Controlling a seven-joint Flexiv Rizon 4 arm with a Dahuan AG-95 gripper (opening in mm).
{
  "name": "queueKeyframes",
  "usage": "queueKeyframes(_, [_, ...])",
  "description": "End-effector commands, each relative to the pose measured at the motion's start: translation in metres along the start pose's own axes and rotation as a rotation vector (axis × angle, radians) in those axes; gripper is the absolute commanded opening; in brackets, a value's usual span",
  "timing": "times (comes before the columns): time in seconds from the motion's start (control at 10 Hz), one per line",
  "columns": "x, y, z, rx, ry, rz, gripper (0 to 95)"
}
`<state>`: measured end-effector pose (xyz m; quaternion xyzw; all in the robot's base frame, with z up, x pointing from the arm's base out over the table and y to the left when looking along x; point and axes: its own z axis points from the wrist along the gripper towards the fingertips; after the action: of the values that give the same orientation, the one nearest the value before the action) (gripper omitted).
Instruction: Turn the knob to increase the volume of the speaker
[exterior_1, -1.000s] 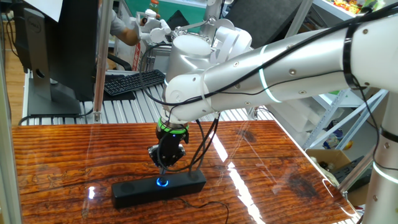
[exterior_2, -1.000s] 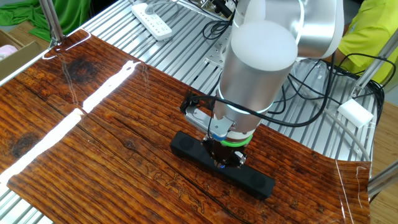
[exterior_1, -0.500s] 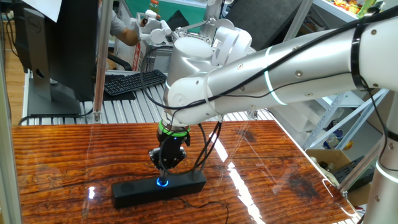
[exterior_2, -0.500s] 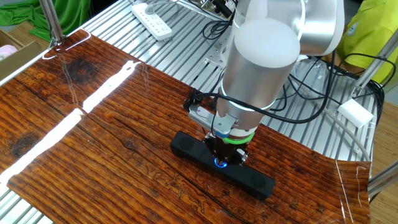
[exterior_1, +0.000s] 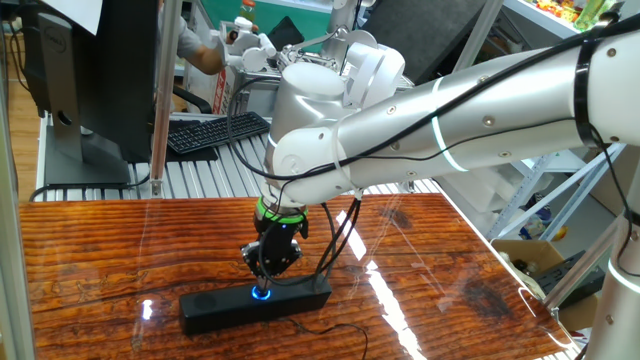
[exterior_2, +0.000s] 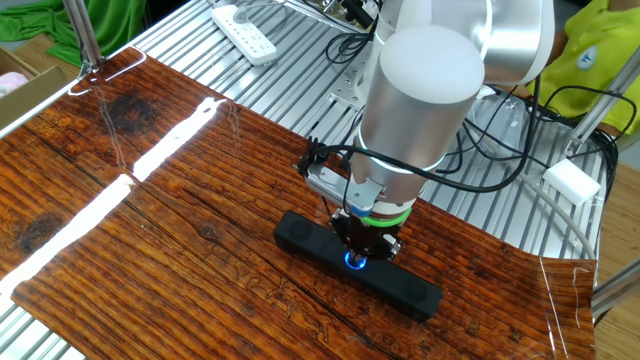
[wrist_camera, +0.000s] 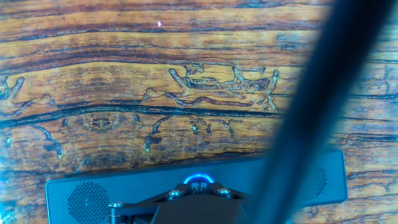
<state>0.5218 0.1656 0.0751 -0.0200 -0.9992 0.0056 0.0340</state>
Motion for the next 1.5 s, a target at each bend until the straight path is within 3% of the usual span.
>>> queueKeyframes(0.1, [0.000,0.000,0.001,0.000,0.010,0.005,0.0])
queueKeyframes(0.4, [0.000,0.000,0.001,0.003,0.011,0.009,0.0])
queueKeyframes(0.5, [0.000,0.000,0.001,0.005,0.010,0.010,19.0])
queueKeyframes(0.6, [0.000,0.000,0.001,0.007,0.010,0.014,19.0])
queueKeyframes(0.7, [0.000,0.000,0.001,0.008,0.010,0.015,38.0])
queueKeyframes(1.5, [-0.001,0.001,0.011,0.001,0.019,0.014,38.0])
